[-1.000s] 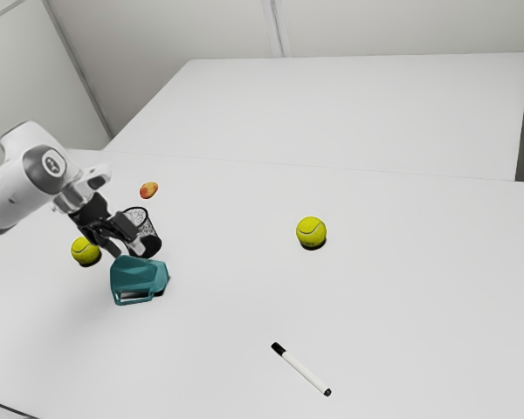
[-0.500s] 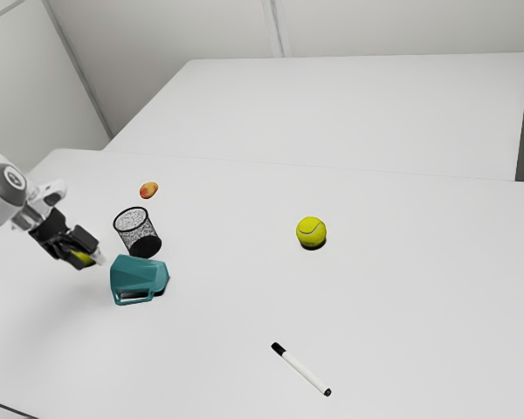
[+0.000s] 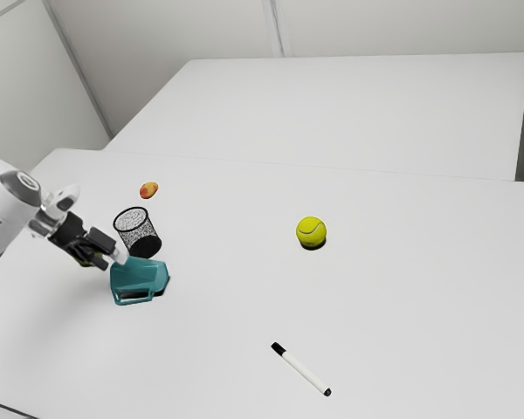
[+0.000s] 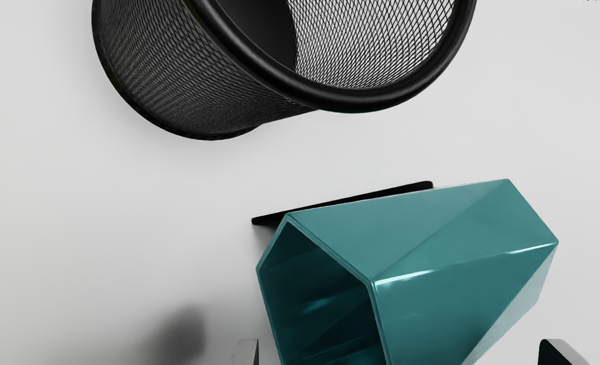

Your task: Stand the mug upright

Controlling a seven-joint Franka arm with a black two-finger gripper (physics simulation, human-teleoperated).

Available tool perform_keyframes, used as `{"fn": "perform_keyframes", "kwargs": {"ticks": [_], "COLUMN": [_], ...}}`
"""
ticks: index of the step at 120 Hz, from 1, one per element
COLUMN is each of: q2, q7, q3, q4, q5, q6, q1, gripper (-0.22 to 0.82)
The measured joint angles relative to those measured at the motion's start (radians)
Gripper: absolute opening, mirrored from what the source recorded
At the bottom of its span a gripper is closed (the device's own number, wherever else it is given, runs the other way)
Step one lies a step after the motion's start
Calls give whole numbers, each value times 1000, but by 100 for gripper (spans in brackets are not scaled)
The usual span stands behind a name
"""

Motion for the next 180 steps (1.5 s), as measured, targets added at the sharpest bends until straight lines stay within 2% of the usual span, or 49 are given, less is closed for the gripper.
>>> {"fn": "perform_keyframes", "kwargs": {"ticks": [82, 92, 123, 143, 164, 180], "q2": [57, 59, 58, 54, 35, -33], "q7": [148, 164, 209, 228, 241, 246], "q3": [0, 0, 0, 0, -1, -1], "q4": [-36, -36, -36, -35, -48, -83], "q5": [-251, -268, -297, -310, -320, -318], "q6": [-103, -108, -119, -122, -118, -108], "q1": [29, 29, 29, 19, 7, -25], "gripper": [58, 51, 20, 5, -6, -13]}}
